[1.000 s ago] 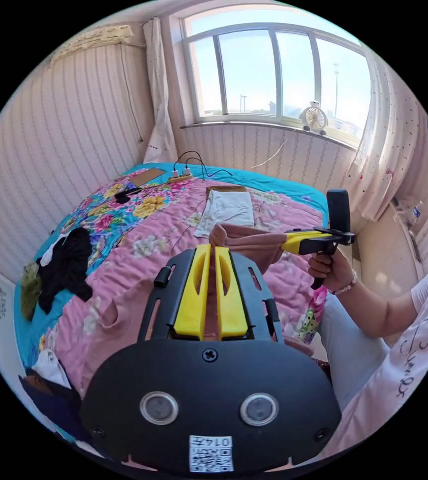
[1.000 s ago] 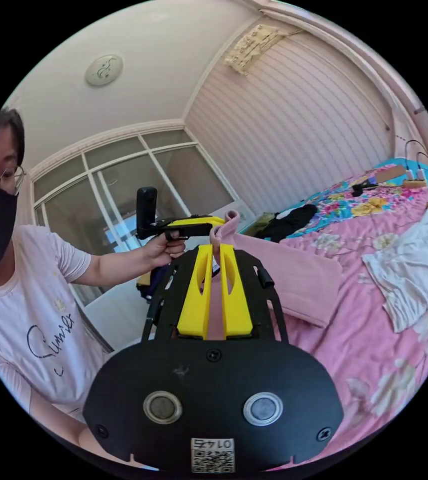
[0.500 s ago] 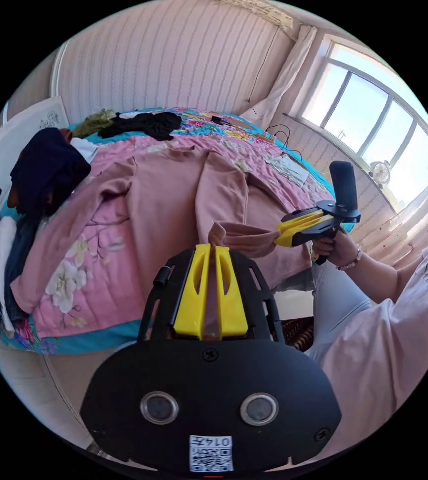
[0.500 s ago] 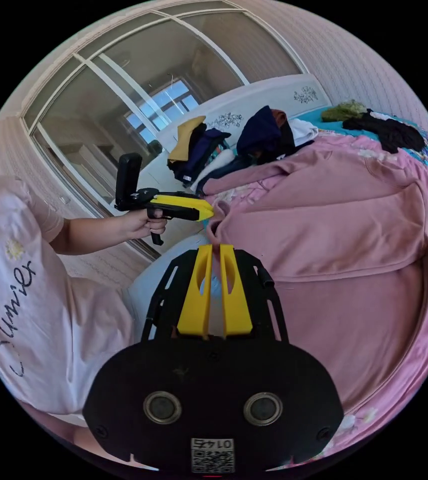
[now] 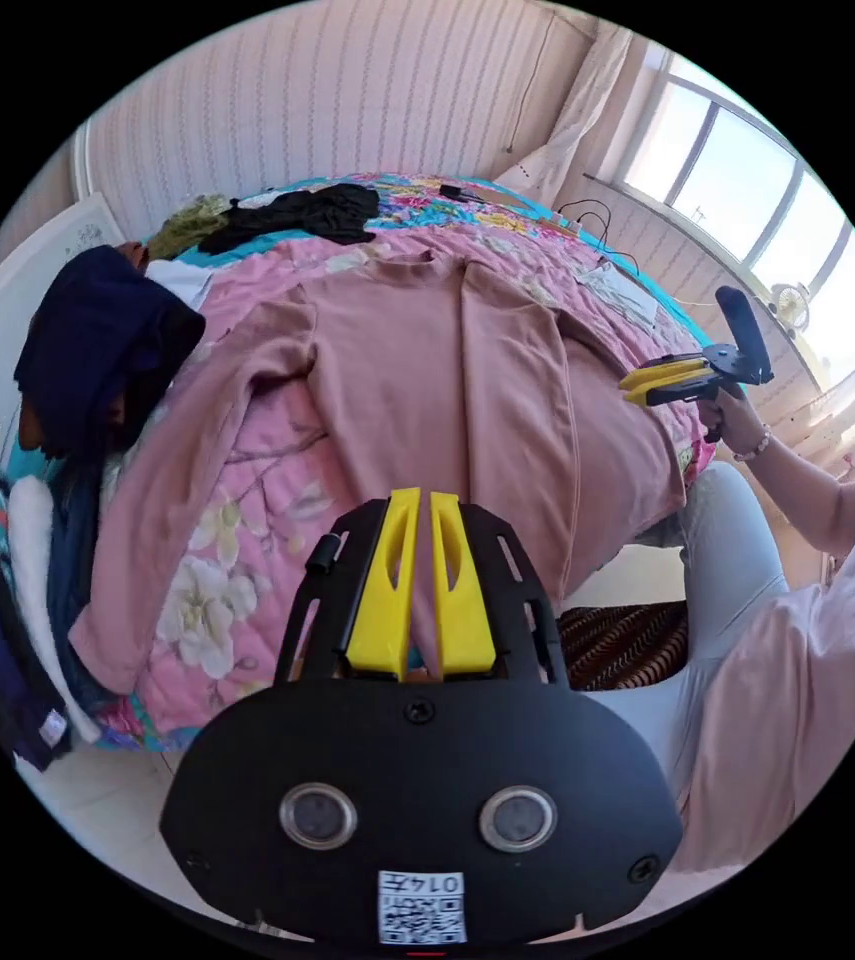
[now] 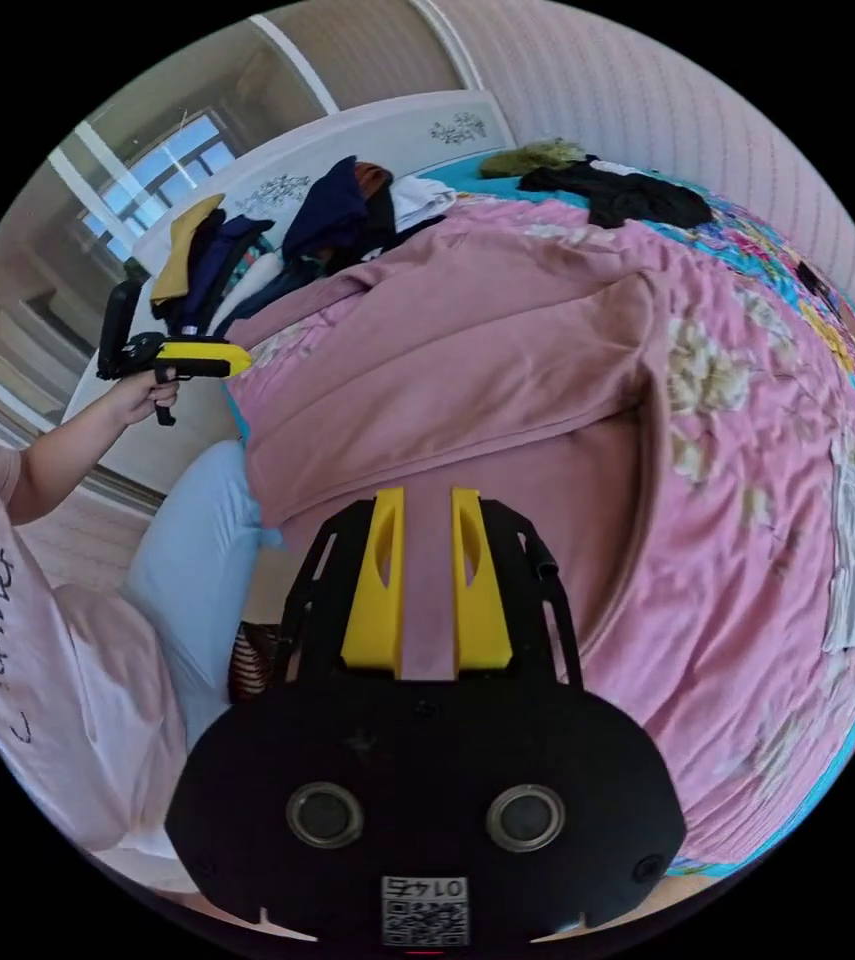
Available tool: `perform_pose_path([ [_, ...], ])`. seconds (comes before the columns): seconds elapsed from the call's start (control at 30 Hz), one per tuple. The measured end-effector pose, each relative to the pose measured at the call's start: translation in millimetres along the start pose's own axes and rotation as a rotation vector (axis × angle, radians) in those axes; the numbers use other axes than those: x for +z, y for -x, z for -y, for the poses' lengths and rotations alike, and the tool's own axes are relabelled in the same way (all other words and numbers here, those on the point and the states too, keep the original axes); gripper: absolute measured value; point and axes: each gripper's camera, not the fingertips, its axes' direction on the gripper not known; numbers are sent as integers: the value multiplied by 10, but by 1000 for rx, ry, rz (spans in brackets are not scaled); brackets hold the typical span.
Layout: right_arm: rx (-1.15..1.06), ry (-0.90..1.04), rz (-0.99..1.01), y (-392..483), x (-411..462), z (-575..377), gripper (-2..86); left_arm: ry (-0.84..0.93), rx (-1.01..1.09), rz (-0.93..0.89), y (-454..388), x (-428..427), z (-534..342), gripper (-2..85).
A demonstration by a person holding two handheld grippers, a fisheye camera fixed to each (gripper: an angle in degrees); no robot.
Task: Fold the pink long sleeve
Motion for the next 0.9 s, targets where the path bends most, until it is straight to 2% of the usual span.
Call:
perform_pose_path([
  [0.07,100,-43,-105,-352,54,317,79,-73,73,-55,6,172,591,21],
  [0.23,225,-57,-111,-906,349,857,113,-67,60,-182,77,848,1785,50],
  [0.3,235,-58,-128,-1028,483,989,126,-28,26,-186,110,1129,2133,60],
  [0.37,249,-3,-130,-1206,725,1107,131,-3,27,-113,90,1415,2488,75],
  [0.5,259,72,-51,-1517,1046,1124,107,17,-15,-96,135,1709,2801,84],
  [0.63,292,-68,120,-1815,1009,962,70,133,5,-212,166,1945,3001,19],
  [0.83,415,-265,209,-2155,907,717,50,2,132,-220,-76,1868,3229,-7],
  [0.9,473,-283,213,-2288,984,642,44,31,143,-188,-125,1973,3274,-4],
])
